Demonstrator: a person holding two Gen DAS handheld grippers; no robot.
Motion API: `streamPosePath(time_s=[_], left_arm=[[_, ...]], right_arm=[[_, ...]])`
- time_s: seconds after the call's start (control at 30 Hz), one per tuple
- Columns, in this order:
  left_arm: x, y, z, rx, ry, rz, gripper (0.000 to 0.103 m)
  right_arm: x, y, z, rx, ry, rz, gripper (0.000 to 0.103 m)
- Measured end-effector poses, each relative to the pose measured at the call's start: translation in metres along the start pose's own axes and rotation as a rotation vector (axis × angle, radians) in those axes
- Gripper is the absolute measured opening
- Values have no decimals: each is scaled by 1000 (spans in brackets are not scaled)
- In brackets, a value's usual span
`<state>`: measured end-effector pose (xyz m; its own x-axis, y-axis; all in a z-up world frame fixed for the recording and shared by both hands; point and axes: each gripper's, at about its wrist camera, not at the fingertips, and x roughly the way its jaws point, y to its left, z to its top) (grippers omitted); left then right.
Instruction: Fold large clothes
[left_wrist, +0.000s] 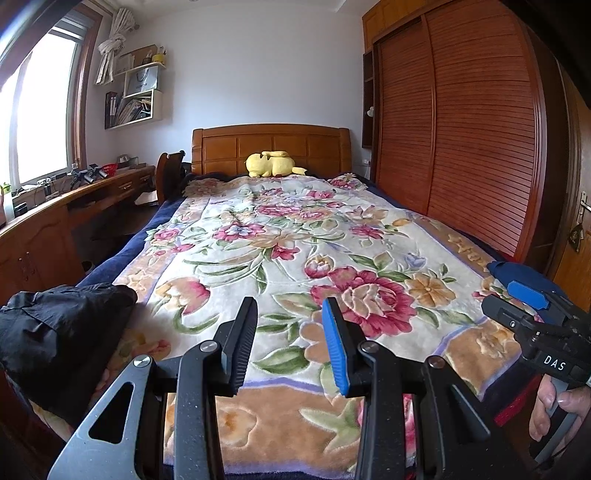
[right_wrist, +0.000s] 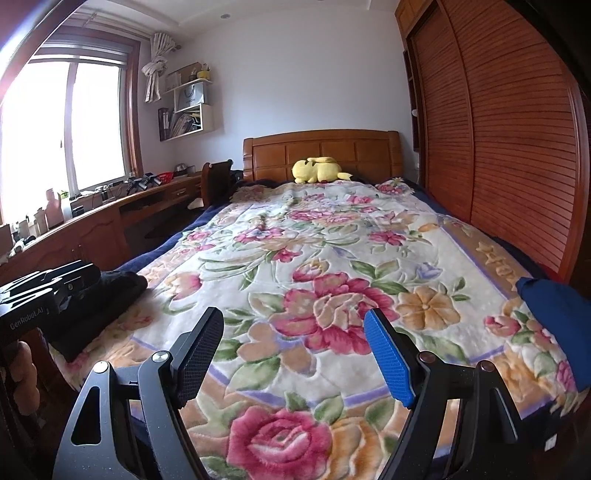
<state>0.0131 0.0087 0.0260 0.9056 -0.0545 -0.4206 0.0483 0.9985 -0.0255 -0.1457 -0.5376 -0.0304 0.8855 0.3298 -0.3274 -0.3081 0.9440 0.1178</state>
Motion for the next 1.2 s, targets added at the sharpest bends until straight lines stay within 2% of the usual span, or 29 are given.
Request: streamPosePath(time_s=[1.2], left_arm=[[0, 1, -4, -1, -3, 2, 37]], right_arm=[[3, -1, 1, 6, -12, -2, 80]])
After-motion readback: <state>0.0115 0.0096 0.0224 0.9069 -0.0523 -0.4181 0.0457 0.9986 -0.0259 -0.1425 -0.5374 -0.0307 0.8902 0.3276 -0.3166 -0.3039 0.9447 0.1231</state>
